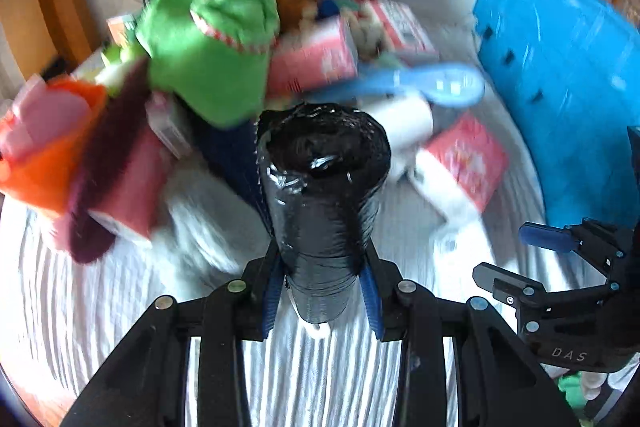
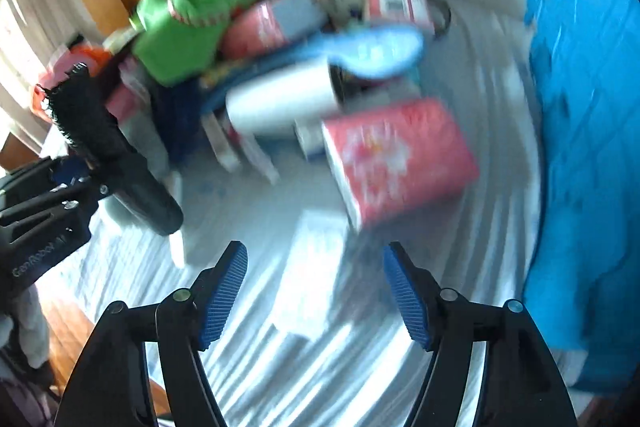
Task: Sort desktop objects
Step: 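Lift the black roll and floss box and carry both over the blue crate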
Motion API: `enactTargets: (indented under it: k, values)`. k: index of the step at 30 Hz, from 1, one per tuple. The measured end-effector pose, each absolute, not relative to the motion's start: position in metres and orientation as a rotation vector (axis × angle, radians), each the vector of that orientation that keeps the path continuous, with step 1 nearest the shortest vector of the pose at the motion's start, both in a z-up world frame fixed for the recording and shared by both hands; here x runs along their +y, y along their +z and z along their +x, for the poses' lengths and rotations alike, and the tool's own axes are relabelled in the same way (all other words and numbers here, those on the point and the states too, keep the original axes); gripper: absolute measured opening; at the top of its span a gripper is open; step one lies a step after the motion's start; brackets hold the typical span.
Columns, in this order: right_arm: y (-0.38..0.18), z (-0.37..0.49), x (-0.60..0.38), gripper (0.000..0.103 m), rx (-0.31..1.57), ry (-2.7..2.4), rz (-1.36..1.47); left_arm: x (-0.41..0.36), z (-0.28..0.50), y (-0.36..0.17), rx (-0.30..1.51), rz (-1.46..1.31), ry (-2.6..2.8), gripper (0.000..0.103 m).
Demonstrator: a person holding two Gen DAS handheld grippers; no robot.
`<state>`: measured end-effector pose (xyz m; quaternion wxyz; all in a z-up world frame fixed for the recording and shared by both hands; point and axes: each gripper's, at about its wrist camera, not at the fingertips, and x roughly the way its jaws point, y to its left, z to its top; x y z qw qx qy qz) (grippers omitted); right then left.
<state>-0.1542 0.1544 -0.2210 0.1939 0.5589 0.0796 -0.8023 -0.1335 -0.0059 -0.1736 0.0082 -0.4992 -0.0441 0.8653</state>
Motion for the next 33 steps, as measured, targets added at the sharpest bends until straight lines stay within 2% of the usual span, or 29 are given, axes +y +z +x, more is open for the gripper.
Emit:
enactTargets:
  k: [2,4,5,6,12,20,27,33]
  values:
    - [-0.233,-0.15,0.157,0.071,0.2,-2.229,1.62,-0.001,-0.131,-0.183,-0.13,-1.559,2.684,0.034]
    - [-0.247,-0.149,0.153,0.065,0.203,-2.223,1.655,0.005,-0.132,-0.187,-0.098,-1.568,2.666,0.034]
    - [-0.253,-0.148,0.151,0.041,0.211,-2.224,1.662,0.007,-0.131,-0.189,-0.085,-1.572,2.659,0.034]
    - [-0.255,-0.147,0.151,0.032,0.224,-2.235,1.667,0.008,-0.131,-0.191,-0.085,-1.573,2.65,0.034]
    - [-0.209,-0.133,0.156,0.032,0.204,-2.31,1.5,0.009,-0.127,-0.167,-0.07,-1.457,2.687,0.034]
    - [-0.073,-0.111,0.19,0.032,0.172,-2.54,1.088,0.026,-0.131,-0.062,-0.015,-1.089,2.816,0.034]
    - [0.037,-0.09,0.259,0.032,0.159,-2.769,0.736,0.085,-0.142,0.035,0.044,-0.748,2.834,0.034]
    - [0.083,-0.098,0.34,0.032,0.171,-2.954,0.671,0.167,-0.155,0.093,0.097,-0.581,2.758,0.034]
